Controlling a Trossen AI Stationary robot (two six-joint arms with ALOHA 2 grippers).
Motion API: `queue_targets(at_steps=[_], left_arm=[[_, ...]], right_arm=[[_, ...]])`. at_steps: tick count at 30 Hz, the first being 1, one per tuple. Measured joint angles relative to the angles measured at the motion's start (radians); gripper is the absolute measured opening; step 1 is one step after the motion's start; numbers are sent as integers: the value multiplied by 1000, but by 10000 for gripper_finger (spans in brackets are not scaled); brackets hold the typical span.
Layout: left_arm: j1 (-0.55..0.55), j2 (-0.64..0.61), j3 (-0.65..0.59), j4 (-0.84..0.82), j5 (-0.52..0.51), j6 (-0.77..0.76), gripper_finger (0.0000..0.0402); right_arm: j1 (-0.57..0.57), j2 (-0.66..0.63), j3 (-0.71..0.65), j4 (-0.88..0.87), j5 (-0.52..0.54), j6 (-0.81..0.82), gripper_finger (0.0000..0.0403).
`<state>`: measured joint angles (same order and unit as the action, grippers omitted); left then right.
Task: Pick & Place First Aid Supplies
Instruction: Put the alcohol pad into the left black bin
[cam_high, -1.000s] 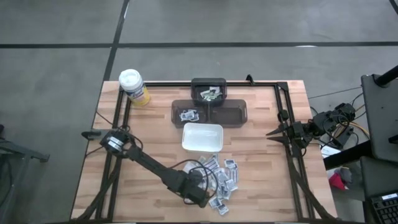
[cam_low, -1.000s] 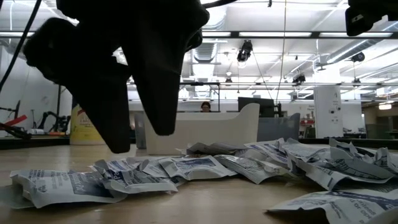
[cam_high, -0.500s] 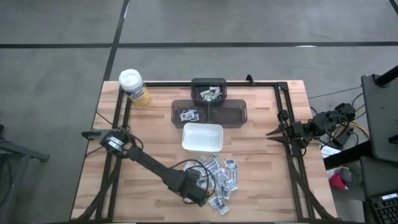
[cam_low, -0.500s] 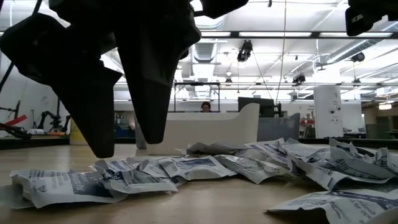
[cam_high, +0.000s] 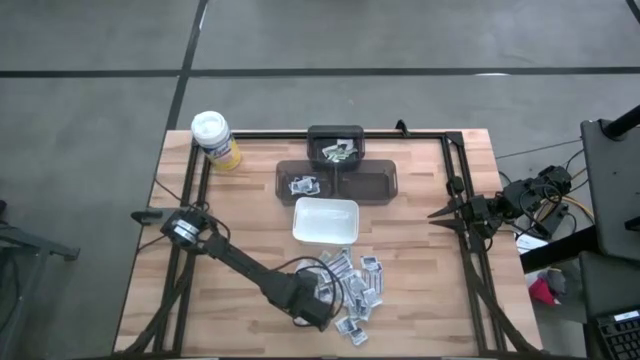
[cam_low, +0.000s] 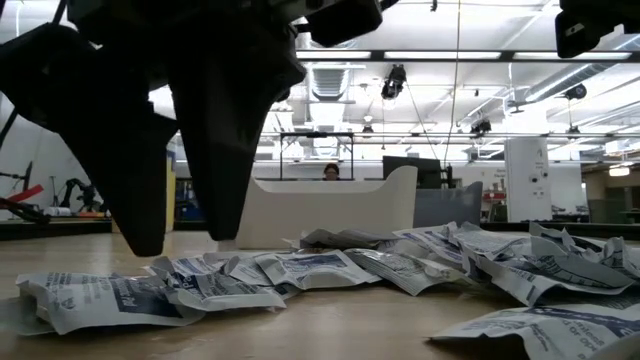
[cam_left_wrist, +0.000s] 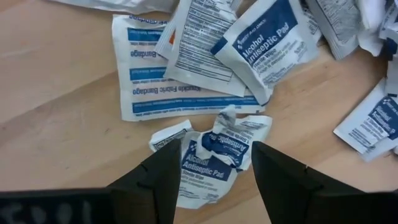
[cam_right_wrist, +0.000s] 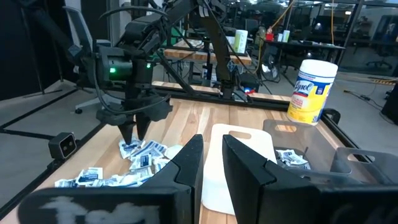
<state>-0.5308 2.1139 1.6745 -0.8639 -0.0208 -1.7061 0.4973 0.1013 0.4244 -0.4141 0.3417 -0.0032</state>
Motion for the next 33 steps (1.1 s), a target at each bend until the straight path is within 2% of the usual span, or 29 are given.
queue_targets(at_steps=[7, 33], left_arm=[[0, 0, -63, 105, 27, -24, 188], [2, 0, -67, 93, 5, -23, 179]], right_arm=[[0, 0, 0, 0, 0, 0, 59], [0, 0, 0, 0, 0, 3, 59]])
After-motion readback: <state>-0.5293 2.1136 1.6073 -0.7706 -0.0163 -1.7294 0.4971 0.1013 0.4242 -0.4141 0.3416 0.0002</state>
